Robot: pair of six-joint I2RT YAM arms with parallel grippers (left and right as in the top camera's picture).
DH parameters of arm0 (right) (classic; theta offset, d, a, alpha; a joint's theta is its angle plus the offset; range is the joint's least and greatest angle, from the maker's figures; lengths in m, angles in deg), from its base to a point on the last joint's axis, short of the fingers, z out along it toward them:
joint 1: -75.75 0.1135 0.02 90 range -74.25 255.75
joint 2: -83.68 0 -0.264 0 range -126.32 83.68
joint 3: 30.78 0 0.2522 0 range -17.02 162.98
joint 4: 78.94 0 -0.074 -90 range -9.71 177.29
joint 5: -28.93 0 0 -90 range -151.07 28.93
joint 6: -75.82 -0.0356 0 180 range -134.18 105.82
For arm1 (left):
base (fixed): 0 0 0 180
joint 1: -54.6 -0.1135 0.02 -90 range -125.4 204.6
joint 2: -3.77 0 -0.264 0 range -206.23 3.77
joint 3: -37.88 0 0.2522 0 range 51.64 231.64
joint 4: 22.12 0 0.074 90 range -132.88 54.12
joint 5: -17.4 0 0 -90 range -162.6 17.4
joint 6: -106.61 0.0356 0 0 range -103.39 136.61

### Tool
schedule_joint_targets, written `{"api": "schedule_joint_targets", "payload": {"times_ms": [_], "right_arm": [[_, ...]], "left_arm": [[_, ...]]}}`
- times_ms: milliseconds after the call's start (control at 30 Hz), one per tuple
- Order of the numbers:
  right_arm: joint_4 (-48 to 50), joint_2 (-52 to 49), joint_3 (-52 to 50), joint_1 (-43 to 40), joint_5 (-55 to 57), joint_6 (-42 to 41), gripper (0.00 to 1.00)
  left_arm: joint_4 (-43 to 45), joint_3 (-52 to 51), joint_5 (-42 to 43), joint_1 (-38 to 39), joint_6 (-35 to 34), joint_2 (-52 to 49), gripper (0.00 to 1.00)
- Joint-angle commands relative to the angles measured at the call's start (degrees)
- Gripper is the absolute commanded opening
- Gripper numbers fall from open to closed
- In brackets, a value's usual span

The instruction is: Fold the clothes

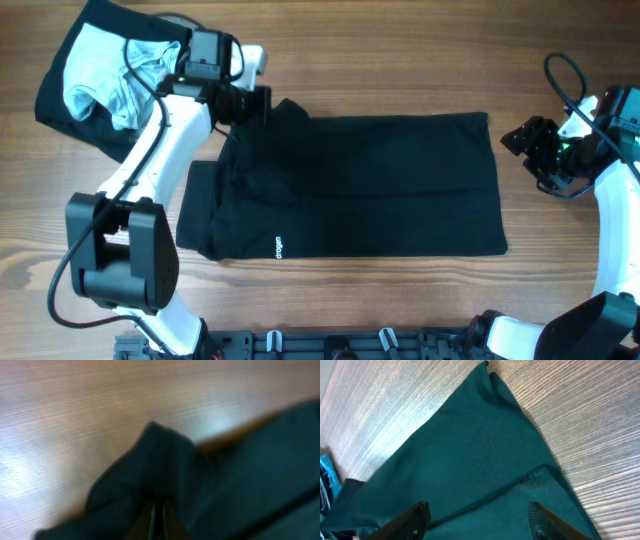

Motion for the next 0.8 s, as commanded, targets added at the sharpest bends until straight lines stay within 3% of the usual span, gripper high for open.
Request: {"api": "schedule_joint_targets", "payload": {"times_ms": [0, 67, 100, 200, 300, 500, 600, 667, 700, 767], "right_arm": [[0.20, 0.24, 0.70, 0.02, -1.07, 1.16, 0.67], [0.15, 0.24, 0.70, 0.02, -1.07, 1.14, 0.67], [0.11, 0.24, 0.70, 0.02, -1.07, 1.14, 0.67], [0.07, 0.24, 0.70, 0.02, -1.07, 1.14, 0.68], [0.17, 0.24, 0.70, 0.02, -1.07, 1.14, 0.68], [0.04, 0.24, 0.68, 0.02, -1.07, 1.14, 0.68], [0.13, 0.24, 0.68, 0.02, -1.07, 1.11, 0.68], [-0.07, 0.24, 0.68, 0.02, -1.07, 1.16, 0.68], [-0.07, 0.24, 0.66, 0.02, -1.07, 1.16, 0.68], [0.00, 0.24, 0.66, 0.02, -1.07, 1.14, 0.68]], "left_arm": [[-5.35, -2.27, 1.05, 5.07, -0.52, -0.94, 0.04], [-5.86, -4.46, 0.48, 7.96, -0.52, -0.94, 0.04], [-5.88, -6.05, 0.26, 9.66, -0.55, -0.94, 0.17], [-10.21, -7.41, -3.06, 13.00, -3.78, -0.44, 0.24], [-13.22, -3.41, -9.25, 11.23, -4.81, 2.40, 0.35], [-3.23, -3.02, -13.86, 7.28, -4.79, -0.57, 0.55], [1.27, -3.02, -7.52, 7.72, -4.55, -7.48, 0.63], [3.39, -3.02, -2.84, 7.72, -4.52, -10.36, 0.60], [3.58, -3.02, -1.64, 7.72, -3.67, -10.38, 0.50], [3.67, -3.02, -0.96, 7.69, -2.75, -9.81, 0.17]]}}
